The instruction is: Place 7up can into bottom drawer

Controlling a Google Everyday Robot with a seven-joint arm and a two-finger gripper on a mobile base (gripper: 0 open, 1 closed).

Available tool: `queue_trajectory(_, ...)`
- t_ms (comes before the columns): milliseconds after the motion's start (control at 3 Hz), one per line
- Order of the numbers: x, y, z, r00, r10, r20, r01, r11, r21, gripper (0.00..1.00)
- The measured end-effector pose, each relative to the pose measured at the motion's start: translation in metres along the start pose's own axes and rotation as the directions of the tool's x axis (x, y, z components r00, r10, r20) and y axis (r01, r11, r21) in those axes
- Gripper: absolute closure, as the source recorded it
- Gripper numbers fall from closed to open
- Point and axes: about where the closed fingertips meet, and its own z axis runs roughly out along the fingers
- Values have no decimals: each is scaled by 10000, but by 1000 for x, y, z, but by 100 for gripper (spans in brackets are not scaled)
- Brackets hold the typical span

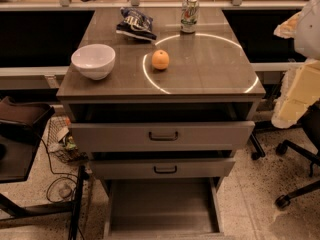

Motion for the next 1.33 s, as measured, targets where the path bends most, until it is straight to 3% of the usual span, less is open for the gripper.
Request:
queue_trajectory(333,0,0,0,10000,0,0,0,10000,0,0)
queue_trajectory(667,-6,-17,2,9992,163,359,-176,9991,374,0)
queue_trajectory(1000,-21,-67,16,9905,540,1265,-692,9905,1186,0)
queue_trajectory(1333,-41,-132,29,9480,771,3089,-1445,9688,2015,0)
